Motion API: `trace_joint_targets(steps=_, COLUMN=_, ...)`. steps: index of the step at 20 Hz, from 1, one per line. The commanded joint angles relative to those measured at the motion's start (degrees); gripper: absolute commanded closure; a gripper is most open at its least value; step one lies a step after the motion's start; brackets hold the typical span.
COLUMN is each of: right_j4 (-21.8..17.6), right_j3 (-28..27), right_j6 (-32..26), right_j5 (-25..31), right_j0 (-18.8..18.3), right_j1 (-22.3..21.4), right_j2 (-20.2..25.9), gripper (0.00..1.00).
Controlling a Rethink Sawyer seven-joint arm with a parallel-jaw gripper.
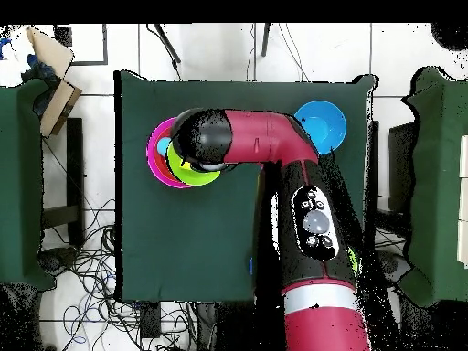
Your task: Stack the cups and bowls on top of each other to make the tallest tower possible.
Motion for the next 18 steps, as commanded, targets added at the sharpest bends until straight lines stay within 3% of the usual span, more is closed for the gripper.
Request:
trace_joint_targets(steps=1, right_j4=-3.47, right_j3=-1.33, right_j6=-2.74, right_j5=-0.59, right_j0=0.77, right_j1=4.17, right_j2=4.0, gripper=1.0)
trace_joint_targets(steps=18, right_j4=-1.17, right_j3=-4.61, right_j6=-2.36, right_j5=5.05, right_j0=0.94, right_j1=6.89, right_j2=4.89, gripper=1.0)
